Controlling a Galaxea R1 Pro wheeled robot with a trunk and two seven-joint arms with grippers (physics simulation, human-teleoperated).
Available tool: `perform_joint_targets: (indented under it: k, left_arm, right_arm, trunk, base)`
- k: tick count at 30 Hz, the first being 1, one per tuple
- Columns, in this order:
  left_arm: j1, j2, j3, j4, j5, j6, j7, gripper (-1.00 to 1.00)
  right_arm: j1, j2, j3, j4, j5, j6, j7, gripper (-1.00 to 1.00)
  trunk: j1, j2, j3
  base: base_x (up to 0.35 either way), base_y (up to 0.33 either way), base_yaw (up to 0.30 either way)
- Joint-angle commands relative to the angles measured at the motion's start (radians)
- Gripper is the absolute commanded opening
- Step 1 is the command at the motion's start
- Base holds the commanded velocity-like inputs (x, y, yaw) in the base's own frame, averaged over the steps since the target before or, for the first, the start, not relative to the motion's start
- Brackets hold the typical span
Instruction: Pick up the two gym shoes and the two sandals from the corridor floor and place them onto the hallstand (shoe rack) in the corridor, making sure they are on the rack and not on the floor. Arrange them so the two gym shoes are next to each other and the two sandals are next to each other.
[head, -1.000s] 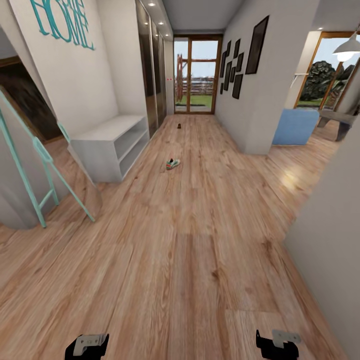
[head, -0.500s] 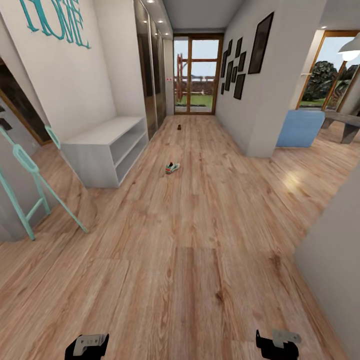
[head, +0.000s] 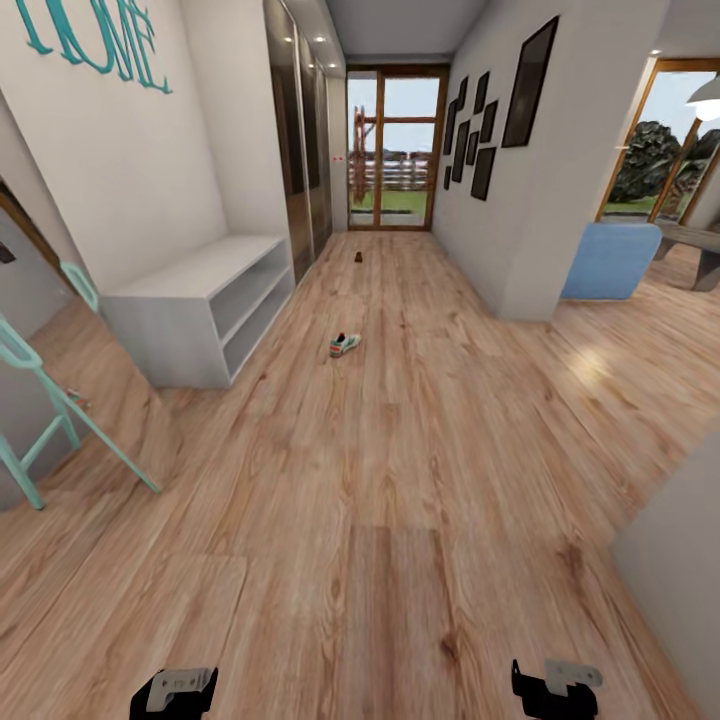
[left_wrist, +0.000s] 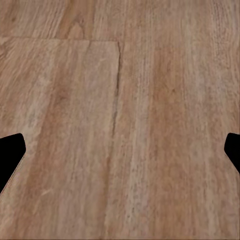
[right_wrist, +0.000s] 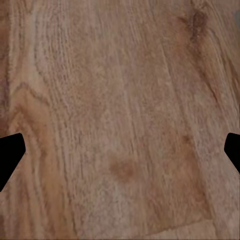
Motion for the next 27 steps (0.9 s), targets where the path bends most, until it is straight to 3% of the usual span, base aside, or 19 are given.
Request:
perform_joint_targets:
  k: [1,27]
  left_arm:
    - [-0.001,-0.001,0.008,0.000,-0.006,-0.004,-0.008,1.00]
    - [-0.001,-0.001,0.008,0.000,-0.006,-0.004,-0.008,1.00]
  right_arm:
    - [-0.001,0.000,-0.002,0.001,-0.004,-0.004,0.001,1.00]
    - [-0.001,0.000,-0.002,0.001,-0.004,-0.004,0.000,1.00]
  trunk:
    - [0.000,0.000,-0.001]
    - [0.000,0.000,-0.001]
  base:
    - [0.339,0.000,0.000]
    - [0.339,0.000,0.000]
